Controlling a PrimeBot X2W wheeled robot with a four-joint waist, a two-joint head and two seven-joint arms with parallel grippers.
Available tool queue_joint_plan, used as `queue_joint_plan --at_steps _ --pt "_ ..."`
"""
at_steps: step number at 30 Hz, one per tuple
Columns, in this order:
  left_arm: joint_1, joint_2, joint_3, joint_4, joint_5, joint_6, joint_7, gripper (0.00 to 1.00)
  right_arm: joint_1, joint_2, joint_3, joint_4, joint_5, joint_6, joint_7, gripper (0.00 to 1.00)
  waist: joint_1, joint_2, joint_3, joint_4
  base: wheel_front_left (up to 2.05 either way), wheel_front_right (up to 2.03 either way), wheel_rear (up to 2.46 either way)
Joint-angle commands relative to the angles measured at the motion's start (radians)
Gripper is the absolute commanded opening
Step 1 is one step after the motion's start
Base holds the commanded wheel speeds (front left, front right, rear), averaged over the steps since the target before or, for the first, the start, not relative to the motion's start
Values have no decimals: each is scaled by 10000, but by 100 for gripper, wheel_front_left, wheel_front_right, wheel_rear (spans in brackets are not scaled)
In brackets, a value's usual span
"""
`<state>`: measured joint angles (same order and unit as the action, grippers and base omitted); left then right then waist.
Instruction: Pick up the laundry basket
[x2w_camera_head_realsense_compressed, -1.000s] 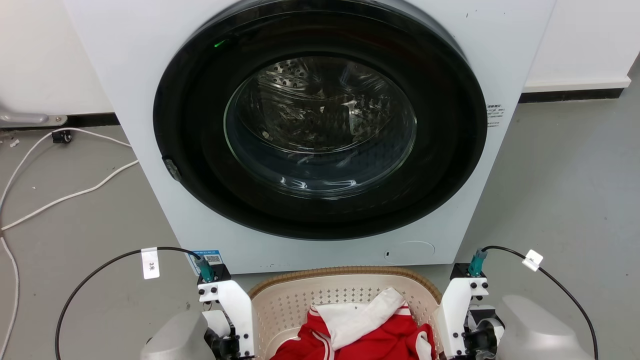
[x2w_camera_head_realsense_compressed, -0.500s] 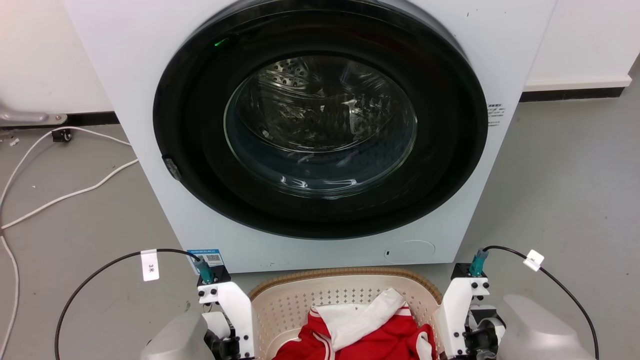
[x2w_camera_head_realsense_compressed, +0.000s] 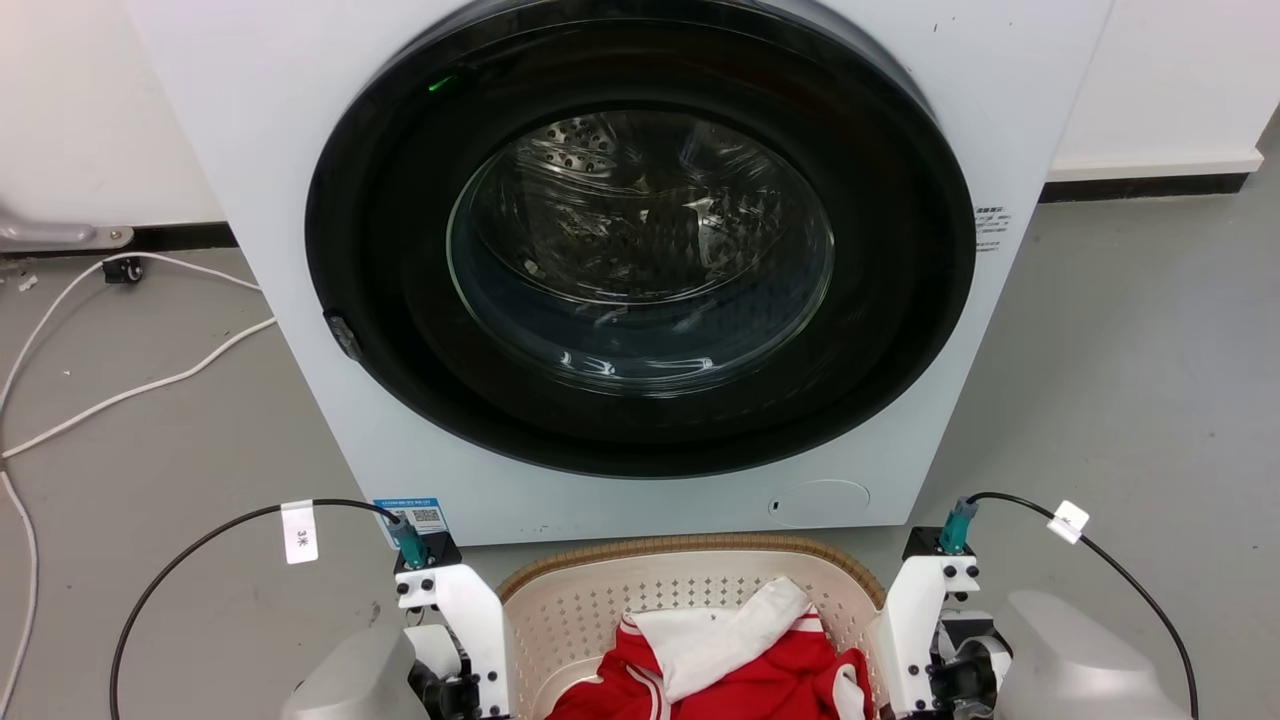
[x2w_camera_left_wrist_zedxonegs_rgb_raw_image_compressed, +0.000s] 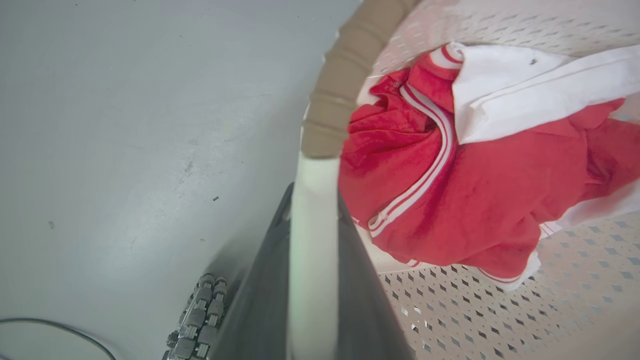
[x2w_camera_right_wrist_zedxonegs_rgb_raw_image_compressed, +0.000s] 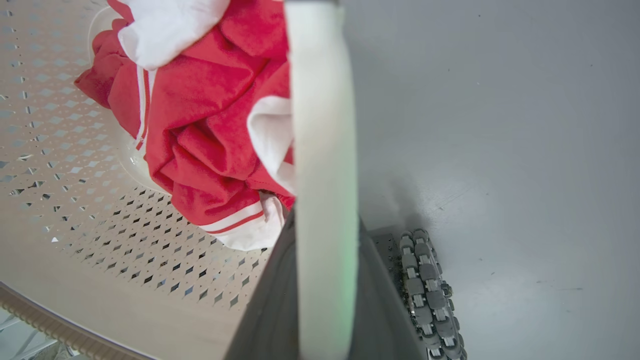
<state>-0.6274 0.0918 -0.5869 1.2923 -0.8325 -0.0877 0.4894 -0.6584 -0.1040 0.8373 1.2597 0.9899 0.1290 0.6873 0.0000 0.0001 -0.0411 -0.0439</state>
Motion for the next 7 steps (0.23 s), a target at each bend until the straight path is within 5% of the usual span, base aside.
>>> queue_joint_plan --at_steps 1,7 --pt "84 -52 -23 -57 -73 -55 -68 0 -145 58 34 -37 65 32 -15 0 0 -1 0 10 0 0 0" --pt "94 -70 -49 -57 -91 -78 -78 0 -157 73 72 -79 177 32 -8 0 0 -1 8 17 0 0 0"
